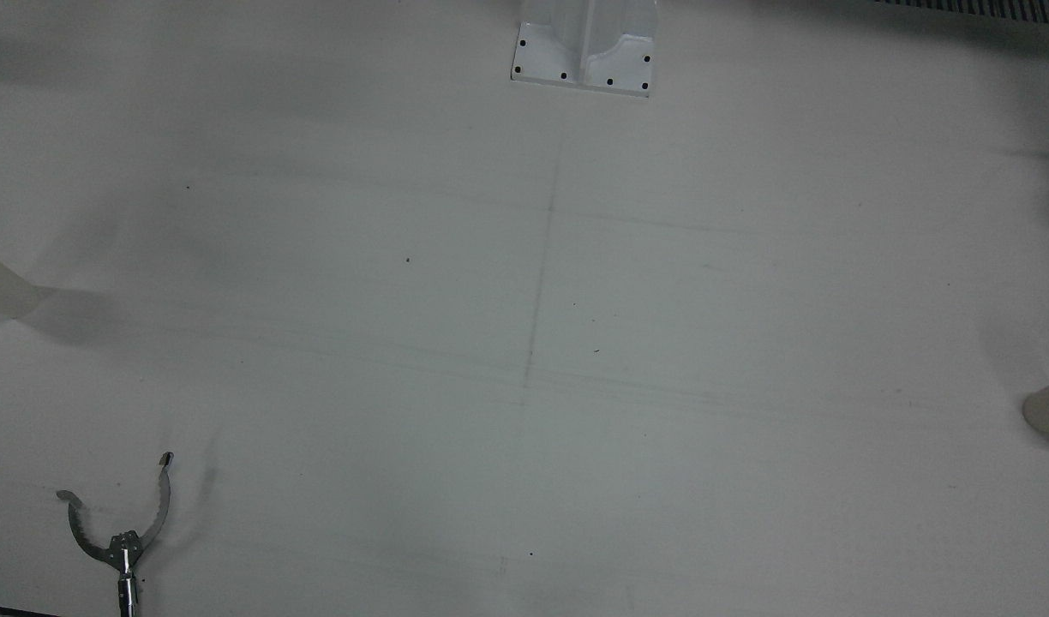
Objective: Pour water
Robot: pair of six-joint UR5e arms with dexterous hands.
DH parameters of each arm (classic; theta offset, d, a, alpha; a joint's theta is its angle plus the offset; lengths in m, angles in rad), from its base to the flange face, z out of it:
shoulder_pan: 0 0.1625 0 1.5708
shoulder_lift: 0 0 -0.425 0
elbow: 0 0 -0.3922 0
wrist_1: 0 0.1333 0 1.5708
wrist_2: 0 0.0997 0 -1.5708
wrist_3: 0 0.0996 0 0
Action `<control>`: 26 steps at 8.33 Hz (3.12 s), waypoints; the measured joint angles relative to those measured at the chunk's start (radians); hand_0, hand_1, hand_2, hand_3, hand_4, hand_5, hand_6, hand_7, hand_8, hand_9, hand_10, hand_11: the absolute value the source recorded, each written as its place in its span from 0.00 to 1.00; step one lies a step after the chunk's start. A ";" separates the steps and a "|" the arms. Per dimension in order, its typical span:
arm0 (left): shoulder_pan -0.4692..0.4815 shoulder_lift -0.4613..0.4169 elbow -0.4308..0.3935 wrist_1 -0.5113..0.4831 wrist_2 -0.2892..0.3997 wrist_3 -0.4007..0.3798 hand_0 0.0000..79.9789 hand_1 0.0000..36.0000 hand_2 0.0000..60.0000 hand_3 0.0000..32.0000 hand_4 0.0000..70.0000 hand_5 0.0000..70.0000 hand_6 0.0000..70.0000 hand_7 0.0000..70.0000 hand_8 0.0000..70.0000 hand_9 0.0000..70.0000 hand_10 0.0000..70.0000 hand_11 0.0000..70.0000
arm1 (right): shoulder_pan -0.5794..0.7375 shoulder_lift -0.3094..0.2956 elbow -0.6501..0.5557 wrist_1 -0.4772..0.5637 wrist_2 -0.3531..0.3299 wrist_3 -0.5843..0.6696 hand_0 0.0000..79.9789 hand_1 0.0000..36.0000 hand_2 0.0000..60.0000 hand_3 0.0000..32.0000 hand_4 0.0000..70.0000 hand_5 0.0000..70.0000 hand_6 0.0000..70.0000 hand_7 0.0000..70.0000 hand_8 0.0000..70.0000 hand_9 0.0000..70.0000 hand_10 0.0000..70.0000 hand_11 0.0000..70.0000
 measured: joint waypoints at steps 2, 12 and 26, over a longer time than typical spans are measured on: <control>0.031 -0.007 0.041 -0.031 0.000 0.053 0.61 0.08 0.00 0.00 0.23 0.12 0.08 0.17 0.02 0.07 0.17 0.26 | 0.000 0.002 0.000 0.000 0.000 0.000 0.60 0.55 0.38 0.00 0.06 0.02 0.04 0.22 0.07 0.13 0.03 0.06; 0.254 -0.104 0.069 0.013 -0.118 0.126 0.62 0.14 0.00 0.00 0.25 0.13 0.10 0.18 0.01 0.04 0.14 0.22 | 0.004 -0.001 0.004 0.001 0.000 0.002 0.60 0.55 0.35 0.00 0.00 0.00 0.01 0.18 0.06 0.11 0.02 0.05; 0.283 -0.117 0.092 0.020 -0.140 0.142 0.73 0.42 0.16 0.00 1.00 1.00 0.22 0.29 0.08 0.13 0.23 0.33 | 0.006 -0.003 0.007 0.001 0.001 0.002 0.61 0.57 0.35 0.00 0.00 0.01 0.00 0.17 0.05 0.11 0.01 0.05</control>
